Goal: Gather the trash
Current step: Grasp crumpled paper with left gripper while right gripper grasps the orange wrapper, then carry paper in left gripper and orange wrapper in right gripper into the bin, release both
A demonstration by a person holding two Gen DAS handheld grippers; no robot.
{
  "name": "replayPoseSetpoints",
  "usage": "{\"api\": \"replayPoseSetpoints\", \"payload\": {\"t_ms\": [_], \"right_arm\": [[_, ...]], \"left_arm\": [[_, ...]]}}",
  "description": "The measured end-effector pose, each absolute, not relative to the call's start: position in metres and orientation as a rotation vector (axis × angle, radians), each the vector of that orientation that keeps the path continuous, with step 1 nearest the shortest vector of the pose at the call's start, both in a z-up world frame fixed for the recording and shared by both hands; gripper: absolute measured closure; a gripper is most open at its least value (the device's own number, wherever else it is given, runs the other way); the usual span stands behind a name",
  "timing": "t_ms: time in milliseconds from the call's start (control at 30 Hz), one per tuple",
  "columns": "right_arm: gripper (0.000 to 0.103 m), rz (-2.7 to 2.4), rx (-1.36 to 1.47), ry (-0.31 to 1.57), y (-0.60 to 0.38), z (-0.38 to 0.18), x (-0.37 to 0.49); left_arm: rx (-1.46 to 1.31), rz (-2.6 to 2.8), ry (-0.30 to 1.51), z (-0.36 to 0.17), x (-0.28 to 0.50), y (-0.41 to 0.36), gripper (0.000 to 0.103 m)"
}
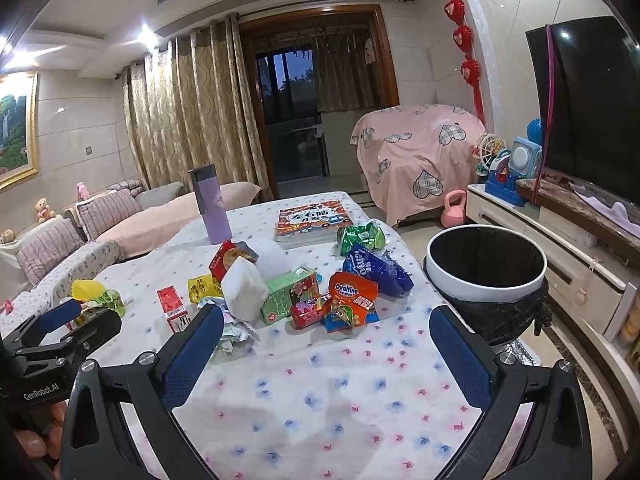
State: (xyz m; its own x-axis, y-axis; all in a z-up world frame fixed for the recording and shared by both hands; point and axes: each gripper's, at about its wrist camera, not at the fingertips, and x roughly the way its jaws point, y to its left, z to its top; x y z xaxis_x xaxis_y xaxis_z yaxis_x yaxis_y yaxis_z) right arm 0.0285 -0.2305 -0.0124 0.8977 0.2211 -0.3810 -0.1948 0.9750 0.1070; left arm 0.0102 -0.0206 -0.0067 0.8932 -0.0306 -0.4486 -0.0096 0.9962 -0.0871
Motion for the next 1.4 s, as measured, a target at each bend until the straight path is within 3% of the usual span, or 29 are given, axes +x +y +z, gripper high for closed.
{"api": "replayPoseSetpoints", "payload": {"t_ms": [667, 867, 967, 1033, 1067, 1133, 1233, 1333, 1400], "right_arm": [[0.000, 0.282, 0.175, 0.602, -0.250, -0.050, 0.105], [0.011, 0.289, 0.210, 0.687, -0.254, -0.068, 0.143], [0.021, 0.298, 0.216, 0.725, -0.255, -0.076, 0.156], [0.034, 0.312, 0.212, 0.747, -0.255, -0.079, 0.164], [0.039, 0.323, 0.215, 0.756, -0.254, -0.081, 0.167], [0.072, 0.362, 0.220, 0.771, -0.251, -0.084, 0.170], [0.093, 0.401, 0.212, 0.765, -0.246, -0.083, 0.165], [0.103, 0.416, 0.180, 0.752, -0.243, -0.078, 0.158], [0.103, 0.424, 0.171, 0.748, -0.242, -0.075, 0.151]], "left_arm": [[-0.069, -0.059, 0.684, -0.050, 0.091, -0.042, 0.004], [-0.075, -0.058, 0.744, -0.063, 0.117, -0.042, 0.010], [-0.091, -0.071, 0.771, -0.069, 0.125, -0.039, 0.023], [-0.099, -0.089, 0.795, -0.074, 0.129, -0.040, 0.041], [-0.099, -0.095, 0.800, -0.075, 0.129, -0.040, 0.045], [-0.101, -0.110, 0.804, -0.077, 0.128, -0.040, 0.059], [-0.116, -0.143, 0.799, -0.073, 0.124, -0.041, 0.074], [-0.125, -0.178, 0.786, -0.067, 0.118, -0.044, 0.078], [-0.120, -0.204, 0.778, -0.063, 0.113, -0.050, 0.078]]}}
